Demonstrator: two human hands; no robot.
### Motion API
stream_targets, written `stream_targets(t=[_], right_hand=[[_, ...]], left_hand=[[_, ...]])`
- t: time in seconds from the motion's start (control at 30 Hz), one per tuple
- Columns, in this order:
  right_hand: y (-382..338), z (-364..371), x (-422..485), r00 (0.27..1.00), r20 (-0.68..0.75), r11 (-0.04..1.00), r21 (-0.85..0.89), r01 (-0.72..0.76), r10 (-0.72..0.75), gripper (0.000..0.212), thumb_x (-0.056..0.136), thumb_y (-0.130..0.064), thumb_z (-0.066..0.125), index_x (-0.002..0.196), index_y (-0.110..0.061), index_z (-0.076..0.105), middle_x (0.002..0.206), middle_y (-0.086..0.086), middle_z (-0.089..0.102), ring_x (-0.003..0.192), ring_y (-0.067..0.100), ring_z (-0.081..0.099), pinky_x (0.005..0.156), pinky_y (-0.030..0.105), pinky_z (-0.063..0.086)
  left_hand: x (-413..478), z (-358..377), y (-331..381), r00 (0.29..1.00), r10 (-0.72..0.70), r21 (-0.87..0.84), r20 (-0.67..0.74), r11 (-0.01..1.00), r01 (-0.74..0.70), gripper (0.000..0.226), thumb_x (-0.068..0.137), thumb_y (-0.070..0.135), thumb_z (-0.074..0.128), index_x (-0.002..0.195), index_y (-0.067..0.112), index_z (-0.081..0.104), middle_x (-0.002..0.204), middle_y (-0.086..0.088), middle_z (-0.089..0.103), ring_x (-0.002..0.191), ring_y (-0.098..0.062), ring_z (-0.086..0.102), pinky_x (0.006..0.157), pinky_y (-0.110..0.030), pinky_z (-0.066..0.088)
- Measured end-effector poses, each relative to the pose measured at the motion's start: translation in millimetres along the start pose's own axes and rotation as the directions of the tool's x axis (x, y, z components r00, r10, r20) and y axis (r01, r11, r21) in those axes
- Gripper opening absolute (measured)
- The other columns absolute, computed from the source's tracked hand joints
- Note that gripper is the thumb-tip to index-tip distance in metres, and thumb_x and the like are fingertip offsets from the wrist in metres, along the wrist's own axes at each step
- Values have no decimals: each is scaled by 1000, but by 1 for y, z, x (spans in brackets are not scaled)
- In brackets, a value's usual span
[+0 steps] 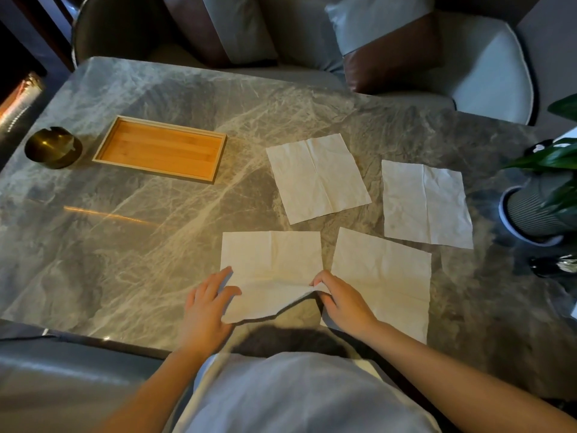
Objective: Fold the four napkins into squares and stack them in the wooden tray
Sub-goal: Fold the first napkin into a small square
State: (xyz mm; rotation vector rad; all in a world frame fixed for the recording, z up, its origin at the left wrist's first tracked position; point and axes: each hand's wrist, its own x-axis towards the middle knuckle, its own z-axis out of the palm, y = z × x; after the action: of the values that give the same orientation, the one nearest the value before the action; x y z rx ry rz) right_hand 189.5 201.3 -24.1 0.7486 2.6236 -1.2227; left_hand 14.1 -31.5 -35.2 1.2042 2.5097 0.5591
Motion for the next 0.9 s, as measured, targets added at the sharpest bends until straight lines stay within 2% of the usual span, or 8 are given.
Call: stream_targets(t=[0.07, 0.17, 0.27, 0.37, 0.43, 0.6, 0.77, 0.9], right_hand=[[2, 0, -1, 1000, -9, 999, -42, 9, -9, 20, 93, -19, 56, 101, -33, 44, 99, -6, 58, 86, 9, 57, 74, 22, 52], [3, -2, -1, 999, -18, 996, -73, 42, -43, 29, 84, -14, 66, 103, -28, 50, 105, -5, 57, 94, 11, 53, 76, 27, 52], [3, -5, 3, 996, -57, 994, -84, 67, -72, 24, 79, -8, 68, 96, -22, 57, 103, -5, 59, 96, 14, 52, 77, 36, 52], [0, -5, 7, 996, -70, 997, -51, 53, -56, 16, 86, -18, 66, 97, -24, 55, 101, -3, 61, 91, 14, 57, 76, 34, 53], [0, -5, 11, 998, -64, 997, -77, 19, -24, 11, 91, -25, 61, 98, -24, 53, 96, -1, 62, 84, 14, 59, 73, 35, 55], [3, -3, 20, 997, -71, 983, -183, -26, 13, 11, 95, -29, 53, 103, -21, 51, 92, 2, 65, 78, 20, 61, 70, 40, 55], [9, 3, 26, 986, -104, 972, -183, -148, 130, 39, 97, -40, 46, 131, -19, 49, 111, 3, 67, 95, 19, 64, 83, 33, 55], [11, 5, 28, 983, -113, 969, -186, -163, 144, 37, 96, -42, 47, 128, -22, 49, 112, 0, 68, 94, 19, 66, 81, 30, 56]], left_hand=[[7, -4, -2, 1000, -7, -125, -31, 992, 3, 18, 72, 15, 64, 91, 15, 65, 138, -11, 51, 123, -37, 51, 89, -50, 48], [14, -8, -5, 999, -17, -276, 33, 961, 26, 44, 61, -14, 65, 93, 15, 58, 133, -5, 57, 128, -28, 49, 93, -32, 49], [14, -7, -6, 995, -42, -281, 87, 958, 65, 44, 66, -7, 65, 95, 23, 53, 125, 4, 63, 115, -18, 58, 81, -25, 49], [11, -6, -9, 987, -124, -286, 101, 947, 149, 39, 75, 4, 64, 93, 33, 46, 110, 9, 68, 90, -12, 63, 58, -24, 46], [8, -5, -10, 983, -166, -244, 84, 953, 182, 32, 80, 7, 61, 92, 33, 46, 95, 7, 70, 72, -12, 60, 50, -27, 44], [3, 1, -9, 954, -276, -198, 117, 935, 294, 33, 80, 10, 64, 102, 28, 47, 92, 7, 65, 69, -17, 59, 50, -33, 46], [8, 5, -12, 918, -390, -195, 72, 897, 396, 15, 91, 20, 54, 103, 26, 48, 70, 0, 64, 54, -15, 56, 44, -35, 45], [10, 6, -13, 915, -401, -163, 45, 901, 403, 16, 94, 32, 48, 105, 20, 47, 64, 2, 59, 54, -13, 57, 46, -37, 49]])
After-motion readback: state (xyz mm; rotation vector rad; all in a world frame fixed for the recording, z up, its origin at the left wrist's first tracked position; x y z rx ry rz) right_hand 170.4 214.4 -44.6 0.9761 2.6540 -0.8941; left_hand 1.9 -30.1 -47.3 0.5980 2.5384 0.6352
